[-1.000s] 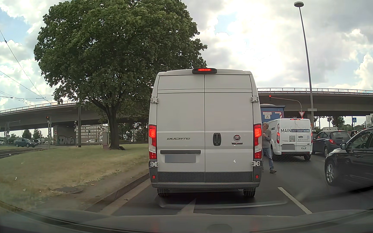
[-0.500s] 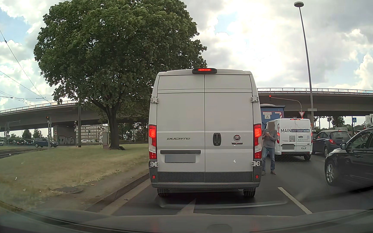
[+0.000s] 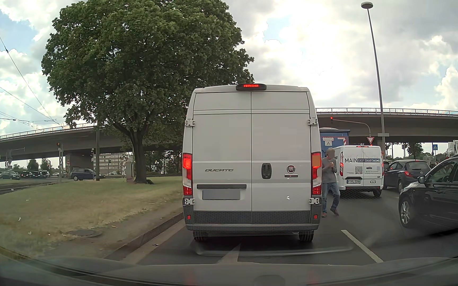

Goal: Follow the waypoints while adhering to traffic rules and regulations

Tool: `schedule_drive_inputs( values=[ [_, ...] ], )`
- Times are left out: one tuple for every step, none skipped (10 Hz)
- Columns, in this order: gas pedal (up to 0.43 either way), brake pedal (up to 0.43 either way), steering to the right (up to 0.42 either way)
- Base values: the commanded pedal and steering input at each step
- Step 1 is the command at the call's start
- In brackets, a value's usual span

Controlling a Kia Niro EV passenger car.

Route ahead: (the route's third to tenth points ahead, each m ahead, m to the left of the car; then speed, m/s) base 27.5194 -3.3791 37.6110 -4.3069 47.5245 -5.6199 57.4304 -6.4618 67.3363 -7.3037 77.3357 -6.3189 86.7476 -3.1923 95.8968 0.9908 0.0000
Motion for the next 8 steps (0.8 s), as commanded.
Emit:
schedule_drive_inputs(
  values=[
    [0.000, 0.323, 0.002],
    [0.000, 0.323, 0.002],
    [0.000, 0.317, 0.002],
    [0.000, 0.317, 0.002],
    [0.000, 0.323, 0.002],
    [0.000, 0.317, 0.002],
    [0.000, 0.317, 0.002],
    [0.000, 0.317, 0.002]
  ],
)
